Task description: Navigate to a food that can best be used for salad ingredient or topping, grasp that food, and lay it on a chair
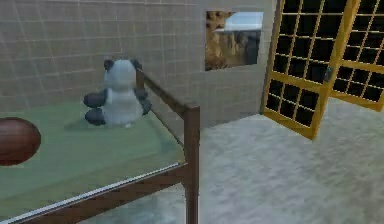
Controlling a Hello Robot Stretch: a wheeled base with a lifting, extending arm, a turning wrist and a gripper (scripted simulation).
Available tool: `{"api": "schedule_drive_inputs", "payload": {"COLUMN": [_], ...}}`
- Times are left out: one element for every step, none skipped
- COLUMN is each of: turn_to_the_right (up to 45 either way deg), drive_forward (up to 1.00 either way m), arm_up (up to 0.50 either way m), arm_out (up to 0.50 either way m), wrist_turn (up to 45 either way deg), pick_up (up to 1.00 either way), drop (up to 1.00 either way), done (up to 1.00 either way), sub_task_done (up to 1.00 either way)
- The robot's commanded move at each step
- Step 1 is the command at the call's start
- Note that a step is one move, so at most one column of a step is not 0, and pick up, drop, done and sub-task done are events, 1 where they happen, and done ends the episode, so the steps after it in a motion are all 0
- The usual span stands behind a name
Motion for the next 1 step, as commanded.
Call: {"api": "schedule_drive_inputs", "payload": {"turn_to_the_right": [-45.0], "drive_forward": [0.00], "arm_up": [0.00], "arm_out": [0.00], "wrist_turn": [0.0], "pick_up": [0.00], "drop": [0.00], "done": [0.00], "sub_task_done": [0.00]}}
